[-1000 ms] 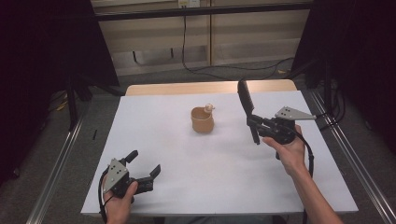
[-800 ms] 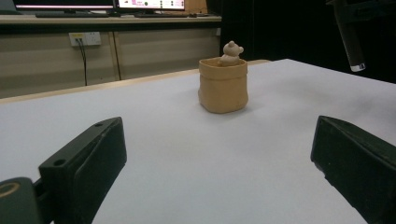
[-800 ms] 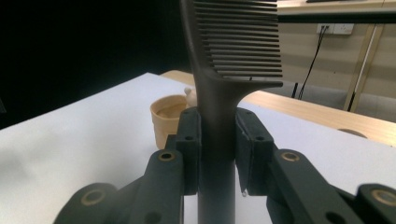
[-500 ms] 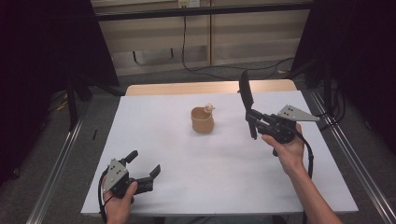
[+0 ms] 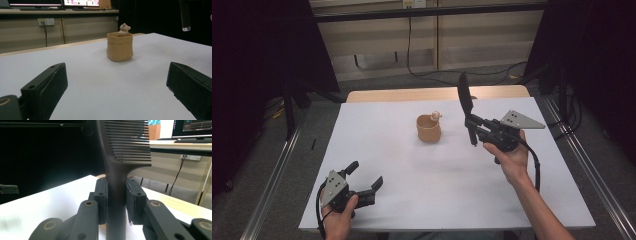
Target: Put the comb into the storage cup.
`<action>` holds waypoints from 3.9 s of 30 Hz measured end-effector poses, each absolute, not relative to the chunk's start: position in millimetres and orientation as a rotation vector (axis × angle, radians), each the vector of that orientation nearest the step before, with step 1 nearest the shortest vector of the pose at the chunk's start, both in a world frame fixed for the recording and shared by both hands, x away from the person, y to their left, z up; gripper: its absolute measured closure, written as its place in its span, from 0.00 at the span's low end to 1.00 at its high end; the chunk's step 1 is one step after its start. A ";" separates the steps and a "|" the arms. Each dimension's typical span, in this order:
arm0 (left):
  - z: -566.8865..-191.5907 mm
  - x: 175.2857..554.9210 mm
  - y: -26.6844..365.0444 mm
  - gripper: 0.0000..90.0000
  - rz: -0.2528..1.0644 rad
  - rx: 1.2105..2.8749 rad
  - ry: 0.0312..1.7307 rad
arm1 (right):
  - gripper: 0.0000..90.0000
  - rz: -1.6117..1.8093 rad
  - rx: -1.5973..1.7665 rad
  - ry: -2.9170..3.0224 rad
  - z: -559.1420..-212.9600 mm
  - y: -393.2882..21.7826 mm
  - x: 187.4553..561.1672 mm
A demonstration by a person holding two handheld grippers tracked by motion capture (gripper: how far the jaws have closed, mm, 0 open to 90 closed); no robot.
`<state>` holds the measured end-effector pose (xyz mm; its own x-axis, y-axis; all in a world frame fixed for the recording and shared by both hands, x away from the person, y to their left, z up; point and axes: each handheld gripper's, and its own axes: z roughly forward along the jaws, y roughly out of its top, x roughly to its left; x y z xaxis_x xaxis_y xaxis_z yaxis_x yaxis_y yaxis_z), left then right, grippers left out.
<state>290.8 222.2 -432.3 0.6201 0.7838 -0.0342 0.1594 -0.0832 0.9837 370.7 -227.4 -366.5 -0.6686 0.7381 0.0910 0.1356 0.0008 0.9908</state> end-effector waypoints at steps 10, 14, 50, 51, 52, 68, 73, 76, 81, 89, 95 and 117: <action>-432.9 291.2 222.1 0.04 0.629 1.611 0.800 | 0.81 1.751 0.892 1.832 -366.2 -209.4 383.0; -433.2 291.4 221.1 0.04 0.625 1.613 0.797 | 0.81 1.762 0.882 1.832 -363.3 -203.6 387.1; -432.3 290.7 223.9 0.04 0.627 1.587 0.804 | 0.81 1.786 0.858 1.855 -353.5 -162.8 430.9; -432.1 290.7 223.9 0.04 0.630 1.589 0.801 | 0.81 1.786 0.856 1.857 -353.6 -161.8 432.1; -432.1 290.7 223.9 0.04 0.630 1.589 0.801 | 0.81 1.786 0.856 1.857 -353.6 -161.8 432.1; -432.1 290.4 223.8 0.04 0.632 1.595 0.794 | 0.81 1.796 0.833 1.859 -345.2 -142.6 450.4; -432.2 290.3 223.1 0.04 0.631 1.589 0.796 | 0.81 1.782 0.837 1.855 -348.7 -136.7 456.5; -432.2 290.1 222.9 0.04 0.631 1.588 0.796 | 0.81 1.784 0.837 1.854 -351.4 -134.3 460.4; -431.9 290.0 224.0 0.04 0.635 1.592 0.796 | 0.81 1.765 0.846 1.864 -356.3 -130.7 466.1; -431.8 289.8 224.0 0.04 0.632 1.590 0.796 | 0.81 1.751 0.853 1.871 -362.3 -125.5 472.1; -431.8 290.3 224.3 0.04 0.634 1.596 0.791 | 0.81 1.744 0.860 1.872 -364.6 -125.5 476.8; -433.0 291.1 222.7 0.04 0.625 1.609 0.793 | 0.81 1.704 0.840 1.919 -380.4 -110.0 486.3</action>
